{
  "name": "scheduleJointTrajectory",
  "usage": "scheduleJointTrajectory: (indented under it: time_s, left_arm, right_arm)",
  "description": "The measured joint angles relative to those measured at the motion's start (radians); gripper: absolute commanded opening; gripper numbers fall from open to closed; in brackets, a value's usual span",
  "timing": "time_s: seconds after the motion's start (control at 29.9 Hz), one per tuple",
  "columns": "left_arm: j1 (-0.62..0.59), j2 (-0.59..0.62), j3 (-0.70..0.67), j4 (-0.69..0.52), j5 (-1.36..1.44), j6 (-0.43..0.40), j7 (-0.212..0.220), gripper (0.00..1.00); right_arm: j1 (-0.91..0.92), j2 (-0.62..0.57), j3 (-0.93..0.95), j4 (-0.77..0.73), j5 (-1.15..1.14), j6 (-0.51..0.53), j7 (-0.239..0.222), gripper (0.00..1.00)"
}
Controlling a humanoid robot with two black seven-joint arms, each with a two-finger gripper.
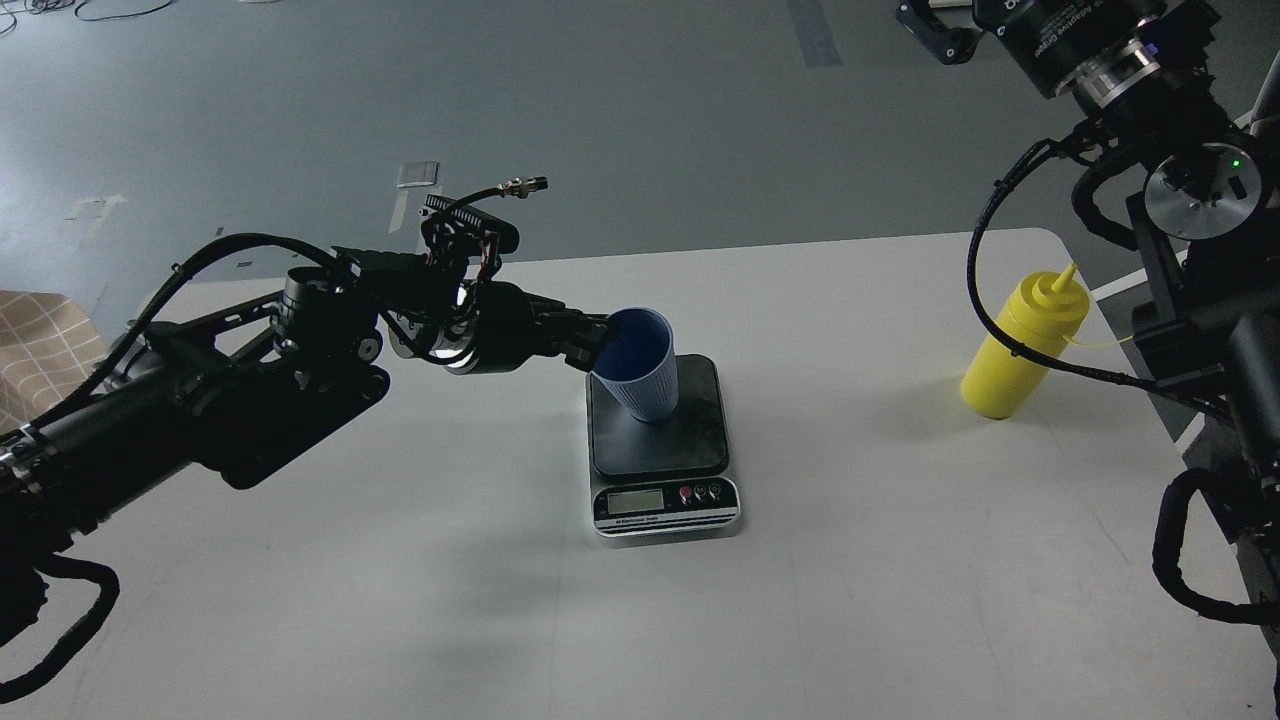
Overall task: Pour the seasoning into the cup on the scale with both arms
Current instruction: 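Lower the blue cup onto the scale with the left gripper, then open the left gripper and raise the left arm away from the cup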
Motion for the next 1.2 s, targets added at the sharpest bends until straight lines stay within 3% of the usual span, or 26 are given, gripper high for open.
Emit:
scheduleJointTrajectory:
  time_s: [0.27,0.5,0.94,1.2]
  left_arm:
    - [0.001,0.000,-0.002,-0.003,-0.003,0.000,0.025,0.48]
    - [0.001,0.000,-0.008,-0.014,-0.010,0.000,0.024,0.82]
    - [-0.021,0.012,-0.022,-0.018,-0.125,0.000,0.025,0.94]
    - [-0.030,0.050,-0.120,-0.015,-0.275,0.000,0.048,0.97]
  right_arm:
    - [0.000,0.000,0.000,0.000,0.000,0.000,0.000,1.00]
    - [0.000,0.000,0.000,0.000,0.000,0.000,0.000,1.00]
    - [0.000,0.000,0.000,0.003,0.000,0.000,0.000,1.00]
    - [0.000,0.000,0.000,0.003,0.000,0.000,0.000,1.00]
